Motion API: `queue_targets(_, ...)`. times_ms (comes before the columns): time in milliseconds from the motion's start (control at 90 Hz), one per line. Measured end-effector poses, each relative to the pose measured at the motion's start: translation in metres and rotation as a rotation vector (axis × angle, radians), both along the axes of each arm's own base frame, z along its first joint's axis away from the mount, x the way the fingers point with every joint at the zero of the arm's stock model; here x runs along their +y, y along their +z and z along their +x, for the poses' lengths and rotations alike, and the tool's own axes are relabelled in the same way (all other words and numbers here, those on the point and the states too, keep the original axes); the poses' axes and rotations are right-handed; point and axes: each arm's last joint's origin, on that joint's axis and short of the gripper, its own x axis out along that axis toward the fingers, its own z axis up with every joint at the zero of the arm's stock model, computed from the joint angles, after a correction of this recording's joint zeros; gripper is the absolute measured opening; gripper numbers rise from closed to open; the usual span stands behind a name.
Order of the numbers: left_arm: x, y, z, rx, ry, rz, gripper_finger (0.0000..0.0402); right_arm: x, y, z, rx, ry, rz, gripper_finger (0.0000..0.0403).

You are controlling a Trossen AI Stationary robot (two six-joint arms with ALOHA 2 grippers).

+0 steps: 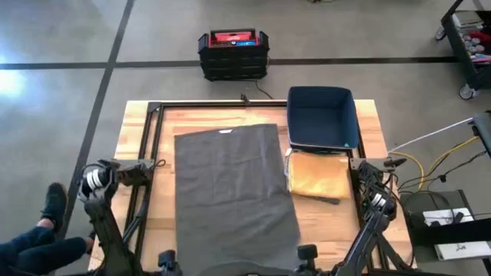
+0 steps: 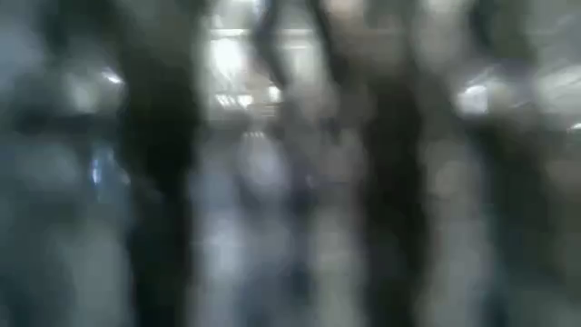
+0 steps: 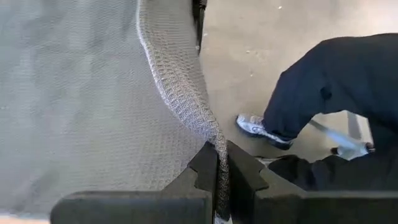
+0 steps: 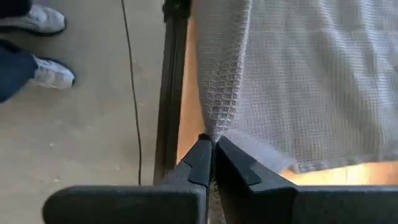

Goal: Fold towel
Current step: Fold the gray kitchen towel

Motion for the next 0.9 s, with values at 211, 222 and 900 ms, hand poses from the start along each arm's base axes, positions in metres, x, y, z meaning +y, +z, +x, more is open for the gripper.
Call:
queue_targets(211, 0.017, 0.025, -0.008, 0.032, 0.04, 0.188, 0.0, -0.017, 0.015, 0.005, -0.003, -0.07, -0.118, 0.0)
queue_targets(222, 0.019, 0.026, -0.008, 0.034, 0.047, 0.2, 0.0, -0.019, 0.016, 0.006, -0.001, -0.076, -0.125, 0.0)
queue_targets(900, 0.145, 0.02, -0.022, 0.132, 0.381, 0.501, 0.0, -0.201, 0.062, 0.09, 0.053, -0.342, -0.361, 0.0)
